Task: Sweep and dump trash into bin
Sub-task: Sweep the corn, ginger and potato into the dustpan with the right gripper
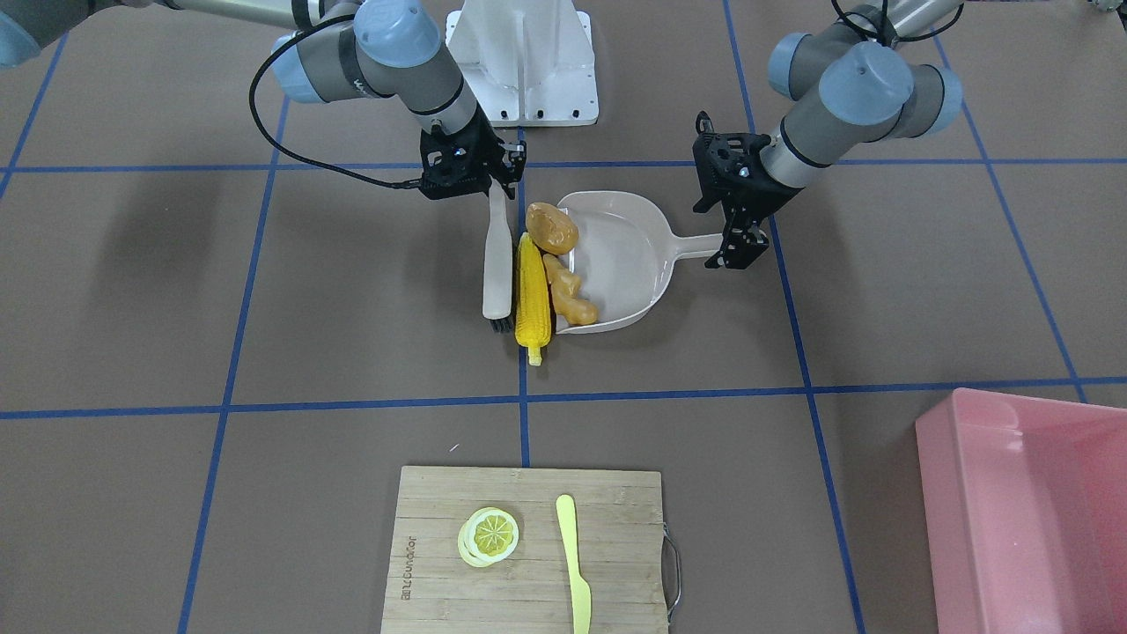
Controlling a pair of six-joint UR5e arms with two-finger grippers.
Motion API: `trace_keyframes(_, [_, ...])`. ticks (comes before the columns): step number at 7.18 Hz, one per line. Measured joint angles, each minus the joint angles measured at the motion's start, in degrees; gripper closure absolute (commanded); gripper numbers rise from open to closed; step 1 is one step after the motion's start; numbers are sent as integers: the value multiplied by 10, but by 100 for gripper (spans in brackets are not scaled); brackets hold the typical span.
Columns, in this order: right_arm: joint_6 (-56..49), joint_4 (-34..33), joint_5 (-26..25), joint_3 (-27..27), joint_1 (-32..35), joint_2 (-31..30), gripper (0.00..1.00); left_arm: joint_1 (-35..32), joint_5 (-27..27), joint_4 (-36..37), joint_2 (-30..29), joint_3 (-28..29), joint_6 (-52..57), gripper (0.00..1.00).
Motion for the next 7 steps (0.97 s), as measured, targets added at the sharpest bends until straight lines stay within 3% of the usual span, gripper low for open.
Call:
trace_keyframes(3, [53,89,-26,-44,-9,19,100,-3,-3,-1,1,1,-3,5])
trace_keyframes(7, [107,153,-29,-53,-16,37,100,-6,-4,-2,2,4,-4,5])
